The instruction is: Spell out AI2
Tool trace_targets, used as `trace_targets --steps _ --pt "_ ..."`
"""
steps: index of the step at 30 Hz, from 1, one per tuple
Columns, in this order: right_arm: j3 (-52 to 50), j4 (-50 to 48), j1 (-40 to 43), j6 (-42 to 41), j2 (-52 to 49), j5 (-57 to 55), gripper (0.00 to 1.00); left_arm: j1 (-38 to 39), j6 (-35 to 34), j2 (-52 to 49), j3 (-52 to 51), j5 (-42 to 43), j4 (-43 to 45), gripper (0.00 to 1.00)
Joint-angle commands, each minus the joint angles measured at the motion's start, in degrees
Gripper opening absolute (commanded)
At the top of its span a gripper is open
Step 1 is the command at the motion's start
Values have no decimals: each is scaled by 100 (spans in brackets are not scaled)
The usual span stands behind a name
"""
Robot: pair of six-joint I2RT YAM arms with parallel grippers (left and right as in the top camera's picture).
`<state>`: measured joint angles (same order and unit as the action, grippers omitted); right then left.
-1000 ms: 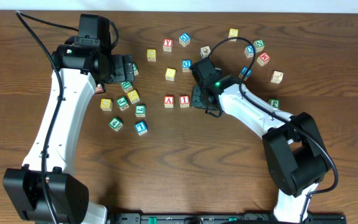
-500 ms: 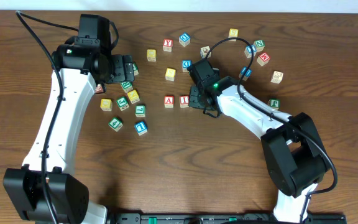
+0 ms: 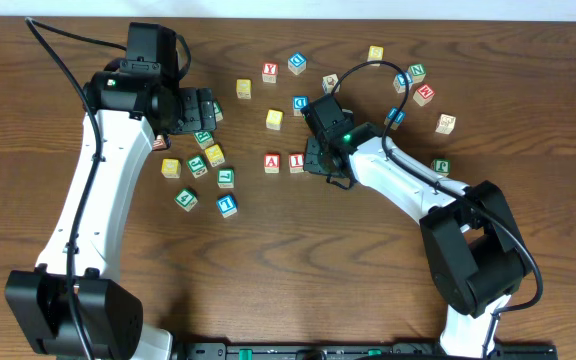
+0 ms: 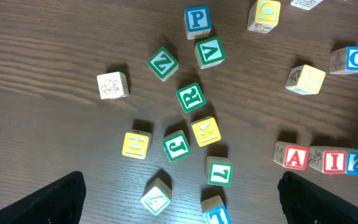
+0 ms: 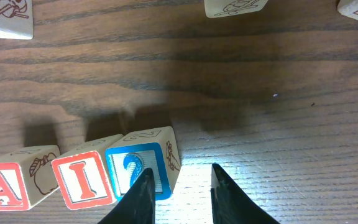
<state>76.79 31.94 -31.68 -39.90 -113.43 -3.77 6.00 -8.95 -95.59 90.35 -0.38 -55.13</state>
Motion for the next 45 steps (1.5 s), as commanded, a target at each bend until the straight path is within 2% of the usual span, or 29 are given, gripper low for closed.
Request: trace_targets --steps 1,17,29,30,31,32,34,35,37,41,45 --pt "-52 -4 -31 -76 -17 33 24 -31 37 55 118 -72 -9 97" --pt "109 -229 614 122 531 334 24 -31 33 55 118 -61 -7 98" --pt "-57 -415 809 492 496 382 23 -31 15 55 118 1602 -184 99" --pt "-57 -413 820 531 496 424 24 -31 15 55 116 1606 -181 76" --pt "-57 -411 846 551 496 490 24 -31 15 52 90 1604 -184 41" --pt "-57 -411 872 566 496 549 24 -31 7 50 44 1633 -179 25" --pt "-57 -417 929 573 496 616 25 -11 -334 33 -120 1646 -48 12" --pt "-57 -415 955 573 496 614 25 15 -555 11 -232 1644 57 8" --pt "-57 -411 988 573 496 614 26 103 -890 -48 -514 1644 350 8" --pt "-57 -389 990 575 496 632 26 280 -1043 -179 -955 1644 789 8" --pt "-57 -374 990 632 496 632 26 321 -1045 -229 -984 1646 785 8"
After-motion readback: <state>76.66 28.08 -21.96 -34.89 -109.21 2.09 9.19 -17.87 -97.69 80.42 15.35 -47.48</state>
